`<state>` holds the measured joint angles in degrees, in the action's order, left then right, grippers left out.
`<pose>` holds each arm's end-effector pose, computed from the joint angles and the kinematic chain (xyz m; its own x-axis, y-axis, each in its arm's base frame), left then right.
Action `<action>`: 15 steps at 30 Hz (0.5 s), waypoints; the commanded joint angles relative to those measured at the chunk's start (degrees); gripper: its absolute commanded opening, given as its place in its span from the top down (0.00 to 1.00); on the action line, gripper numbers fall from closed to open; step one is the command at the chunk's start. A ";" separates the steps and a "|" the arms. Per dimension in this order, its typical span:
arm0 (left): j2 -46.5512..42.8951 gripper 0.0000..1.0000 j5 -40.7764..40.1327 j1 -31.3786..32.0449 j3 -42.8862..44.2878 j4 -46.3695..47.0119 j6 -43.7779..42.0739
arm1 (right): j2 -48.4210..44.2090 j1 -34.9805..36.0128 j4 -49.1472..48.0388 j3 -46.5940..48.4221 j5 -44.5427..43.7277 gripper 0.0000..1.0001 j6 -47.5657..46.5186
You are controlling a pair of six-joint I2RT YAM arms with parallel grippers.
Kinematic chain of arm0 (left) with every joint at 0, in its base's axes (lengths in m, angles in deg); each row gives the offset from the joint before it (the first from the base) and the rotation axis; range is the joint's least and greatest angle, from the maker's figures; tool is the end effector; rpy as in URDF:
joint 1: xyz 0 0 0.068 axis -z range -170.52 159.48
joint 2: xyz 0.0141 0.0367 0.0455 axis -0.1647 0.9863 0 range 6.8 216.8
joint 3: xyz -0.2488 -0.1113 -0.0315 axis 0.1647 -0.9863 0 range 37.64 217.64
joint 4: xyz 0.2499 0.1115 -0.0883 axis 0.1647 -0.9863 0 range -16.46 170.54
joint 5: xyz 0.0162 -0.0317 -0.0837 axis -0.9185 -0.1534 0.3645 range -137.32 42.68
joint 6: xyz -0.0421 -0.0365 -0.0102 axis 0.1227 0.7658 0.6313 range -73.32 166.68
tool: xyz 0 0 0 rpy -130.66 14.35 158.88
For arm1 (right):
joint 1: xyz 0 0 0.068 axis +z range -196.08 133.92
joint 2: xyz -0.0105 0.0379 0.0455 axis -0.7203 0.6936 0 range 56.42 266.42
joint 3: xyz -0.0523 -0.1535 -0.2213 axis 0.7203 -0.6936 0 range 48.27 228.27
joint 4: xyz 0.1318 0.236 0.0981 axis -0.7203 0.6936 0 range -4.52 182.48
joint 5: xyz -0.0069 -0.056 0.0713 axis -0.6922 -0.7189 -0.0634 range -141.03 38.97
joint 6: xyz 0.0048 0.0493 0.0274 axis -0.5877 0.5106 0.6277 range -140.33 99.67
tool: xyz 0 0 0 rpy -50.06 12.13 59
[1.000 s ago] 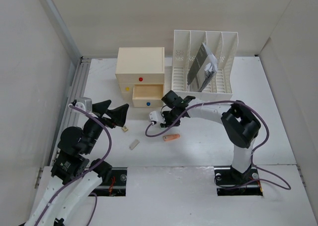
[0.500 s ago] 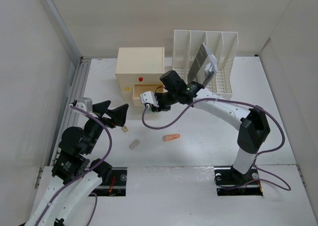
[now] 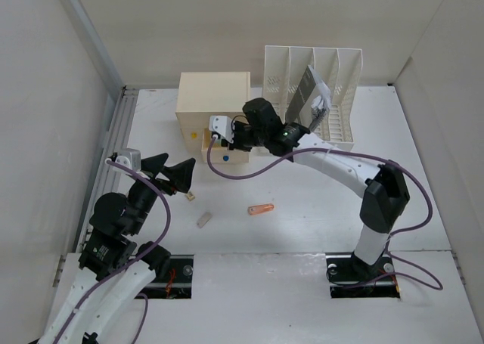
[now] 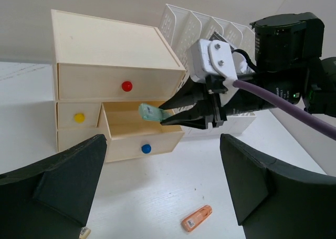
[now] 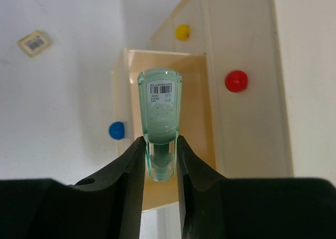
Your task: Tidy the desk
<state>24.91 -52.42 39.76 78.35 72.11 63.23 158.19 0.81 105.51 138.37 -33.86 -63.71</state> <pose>0.0934 -0.0505 0.3839 0.0807 -0.3759 -0.9232 0.4703 0.8310 -0.2972 0.2980 0.3353 0.3184 0.3360 -0.6013 -0.7250 -0.8784 0.0778 -0.4716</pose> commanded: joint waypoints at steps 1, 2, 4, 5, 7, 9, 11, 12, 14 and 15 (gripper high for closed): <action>-0.53 0.13 -0.61 0.13 -0.10 2.01 -0.30 | 0.88 0.39 -5.62 1.48 -6.97 0.88 3.56; -0.53 0.13 -1.13 0.13 -0.10 2.01 -0.30 | 1.40 0.39 -5.62 2.17 -7.76 0.68 4.26; -0.53 0.13 -1.14 0.13 -0.10 2.01 -0.30 | 1.41 0.39 -4.83 2.18 -7.76 0.60 4.26; -0.53 0.13 -1.14 0.13 -0.10 2.01 -0.30 | 1.41 0.39 -4.83 1.22 -7.76 0.56 4.26; -0.53 0.13 -1.14 0.13 -0.10 2.01 -0.30 | 0.09 0.39 -6.05 -0.19 -7.24 0.48 4.26; -0.53 0.13 -1.14 0.13 -0.10 2.01 -0.30 | -1.83 0.39 -6.85 -1.94 -5.40 0.47 4.26; -0.53 0.13 -1.14 0.13 -0.10 2.01 -0.30 | -3.24 0.39 -7.73 -3.26 -2.50 0.47 4.26; -0.53 0.13 -1.14 0.13 -0.10 2.01 -0.30 | -3.25 0.39 -7.73 -3.27 -1.36 0.47 4.26; -0.53 0.13 -1.14 0.13 -0.10 2.01 -0.30 | -4.83 -0.31 -7.73 -3.97 5.74 0.68 4.26; -0.53 0.13 -1.14 0.13 -0.10 2.01 -0.30 | -4.83 -0.83 -4.42 -3.97 9.86 0.80 3.05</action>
<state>24.91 -53.23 39.76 78.35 72.09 63.23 157.58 0.68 101.67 134.35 -34.19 -60.60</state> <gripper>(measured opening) 0.873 0.252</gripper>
